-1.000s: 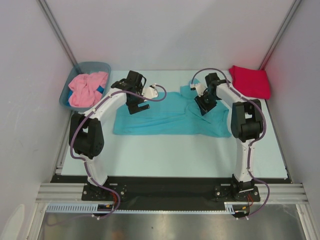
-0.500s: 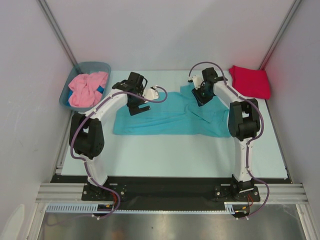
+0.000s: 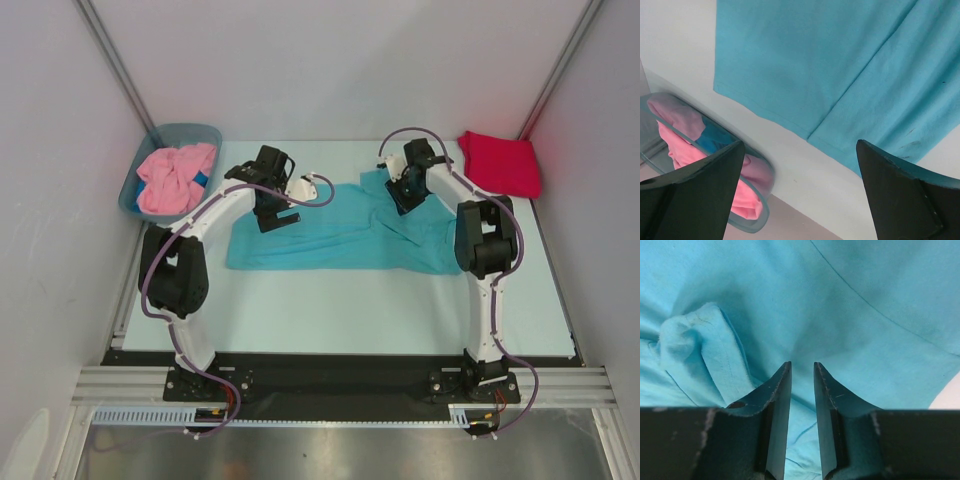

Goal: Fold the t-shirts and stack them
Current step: Fold the tshirt

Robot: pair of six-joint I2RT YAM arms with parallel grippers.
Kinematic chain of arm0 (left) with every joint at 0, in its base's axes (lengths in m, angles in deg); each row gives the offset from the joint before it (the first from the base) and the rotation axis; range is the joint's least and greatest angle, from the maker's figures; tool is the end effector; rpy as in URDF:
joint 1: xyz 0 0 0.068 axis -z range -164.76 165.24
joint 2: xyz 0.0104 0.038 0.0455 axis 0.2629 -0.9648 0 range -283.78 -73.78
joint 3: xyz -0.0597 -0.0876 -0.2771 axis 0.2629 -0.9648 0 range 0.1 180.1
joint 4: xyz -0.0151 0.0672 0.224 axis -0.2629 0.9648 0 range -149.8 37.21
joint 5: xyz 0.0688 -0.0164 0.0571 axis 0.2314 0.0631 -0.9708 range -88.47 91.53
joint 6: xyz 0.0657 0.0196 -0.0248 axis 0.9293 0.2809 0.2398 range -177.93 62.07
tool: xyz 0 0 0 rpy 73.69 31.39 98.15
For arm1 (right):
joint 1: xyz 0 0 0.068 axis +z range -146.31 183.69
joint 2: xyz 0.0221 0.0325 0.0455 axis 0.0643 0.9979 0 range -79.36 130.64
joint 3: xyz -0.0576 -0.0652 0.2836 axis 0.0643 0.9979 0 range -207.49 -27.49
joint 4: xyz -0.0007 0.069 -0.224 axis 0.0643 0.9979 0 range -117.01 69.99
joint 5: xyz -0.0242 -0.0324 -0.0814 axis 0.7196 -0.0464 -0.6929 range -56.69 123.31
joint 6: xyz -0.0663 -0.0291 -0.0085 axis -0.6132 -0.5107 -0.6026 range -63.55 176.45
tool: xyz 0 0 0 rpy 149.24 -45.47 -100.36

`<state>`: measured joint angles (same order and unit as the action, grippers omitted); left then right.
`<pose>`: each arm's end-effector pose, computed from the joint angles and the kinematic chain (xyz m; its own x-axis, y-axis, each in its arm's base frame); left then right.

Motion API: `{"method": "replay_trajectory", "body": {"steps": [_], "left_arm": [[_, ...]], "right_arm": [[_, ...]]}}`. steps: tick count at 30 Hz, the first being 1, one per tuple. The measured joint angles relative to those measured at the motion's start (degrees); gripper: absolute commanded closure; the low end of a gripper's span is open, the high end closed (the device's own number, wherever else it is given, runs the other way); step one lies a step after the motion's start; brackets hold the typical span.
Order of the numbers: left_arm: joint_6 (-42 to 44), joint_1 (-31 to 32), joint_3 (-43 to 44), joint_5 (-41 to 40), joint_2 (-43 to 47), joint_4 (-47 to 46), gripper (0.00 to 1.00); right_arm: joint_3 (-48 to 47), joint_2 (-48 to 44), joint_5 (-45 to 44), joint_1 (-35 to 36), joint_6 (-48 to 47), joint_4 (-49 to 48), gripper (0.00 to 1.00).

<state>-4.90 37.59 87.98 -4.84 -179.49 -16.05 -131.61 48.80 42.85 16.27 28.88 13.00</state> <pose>0.3595 -0.1405 0.2643 -0.2263 0.9515 -0.2083 0.8478 0.2977 0.4389 0.4647 0.1140 0.1870 -0.6457 -0.6117 -0.4570 -0.6594 0.7485 -0.0703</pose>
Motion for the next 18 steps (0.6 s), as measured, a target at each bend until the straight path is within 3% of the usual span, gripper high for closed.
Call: {"method": "replay_trajectory", "body": {"steps": [18], "left_arm": [[0.00, 0.04, 0.00, 0.02, 0.00, -0.02, 0.00]], "right_arm": [[3.08, -3.17, 2.08, 1.44, -0.35, 2.80, 0.73]]}}
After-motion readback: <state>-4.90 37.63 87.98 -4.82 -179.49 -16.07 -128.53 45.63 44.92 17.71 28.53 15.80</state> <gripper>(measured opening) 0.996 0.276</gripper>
